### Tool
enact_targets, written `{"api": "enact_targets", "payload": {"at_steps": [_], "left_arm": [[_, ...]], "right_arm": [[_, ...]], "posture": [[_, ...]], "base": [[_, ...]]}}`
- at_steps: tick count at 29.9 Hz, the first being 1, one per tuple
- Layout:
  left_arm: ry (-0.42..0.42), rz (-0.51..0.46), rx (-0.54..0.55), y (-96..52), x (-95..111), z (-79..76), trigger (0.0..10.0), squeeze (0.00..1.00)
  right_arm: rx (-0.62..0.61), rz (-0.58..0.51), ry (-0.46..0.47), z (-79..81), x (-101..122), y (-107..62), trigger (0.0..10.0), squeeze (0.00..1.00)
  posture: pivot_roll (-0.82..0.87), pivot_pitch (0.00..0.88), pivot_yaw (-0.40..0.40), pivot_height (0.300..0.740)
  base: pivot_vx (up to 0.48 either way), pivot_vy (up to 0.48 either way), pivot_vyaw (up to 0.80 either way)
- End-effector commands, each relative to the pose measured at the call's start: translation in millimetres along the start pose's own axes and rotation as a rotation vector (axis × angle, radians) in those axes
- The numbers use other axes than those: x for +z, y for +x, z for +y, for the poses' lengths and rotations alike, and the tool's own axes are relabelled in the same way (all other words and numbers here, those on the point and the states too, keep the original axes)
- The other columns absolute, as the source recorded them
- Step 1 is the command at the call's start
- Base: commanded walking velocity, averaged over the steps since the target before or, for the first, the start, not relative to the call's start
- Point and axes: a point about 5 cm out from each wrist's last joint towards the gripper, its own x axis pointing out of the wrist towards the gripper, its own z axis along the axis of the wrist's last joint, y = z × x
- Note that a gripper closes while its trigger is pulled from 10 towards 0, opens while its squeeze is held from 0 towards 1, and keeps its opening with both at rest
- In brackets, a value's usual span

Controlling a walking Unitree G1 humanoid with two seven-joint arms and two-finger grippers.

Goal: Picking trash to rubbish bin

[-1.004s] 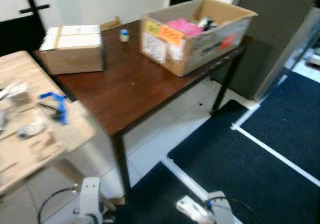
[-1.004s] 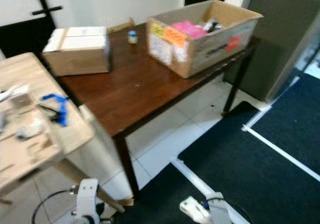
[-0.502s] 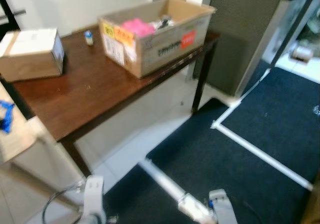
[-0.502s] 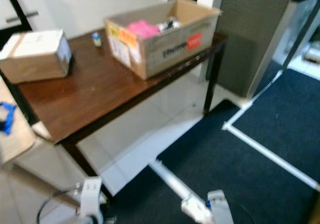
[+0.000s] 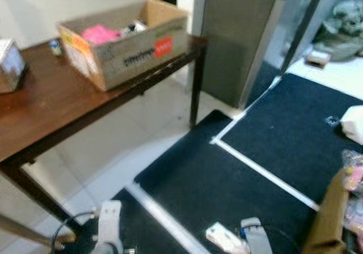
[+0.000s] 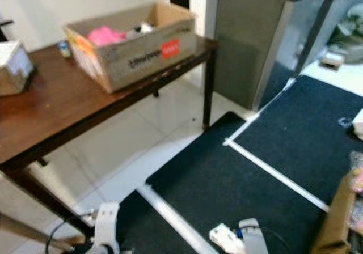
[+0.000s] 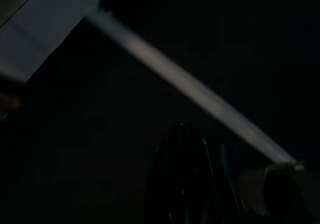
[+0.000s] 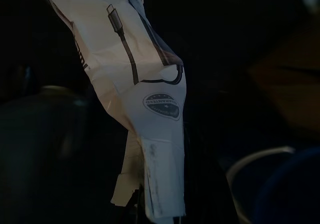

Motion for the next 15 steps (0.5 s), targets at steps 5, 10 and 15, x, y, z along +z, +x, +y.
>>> {"api": "enact_targets", "payload": {"at_steps": [5,10,15], "left_arm": [[0.03,0.019,-0.005,-0.7,-3.6,-0.9,10.0,0.0],[0.015,0.012,0.001,0.6,-0.2,0.0,10.0,0.0],[0.005,-0.009,0.008,0.0,1.3,1.6,10.0,0.0]], "right_arm": [[0.013,0.019,0.005,5.4,-8.8,-1.4,10.0,0.0],[0.016,0.025,0.002,6.6,-10.9,-1.7,10.0,0.0],[0.018,0.027,0.001,8.2,-11.3,-1.7,10.0,0.0]], "posture": [[-0.06,0.105,-0.003,0.74],[-0.05,0.108,-0.004,0.74],[-0.05,0.11,-0.004,0.74]], "base": [[0.0,0.0,0.0],[0.0,0.48,0.0],[0.0,0.384,0.0]]}}
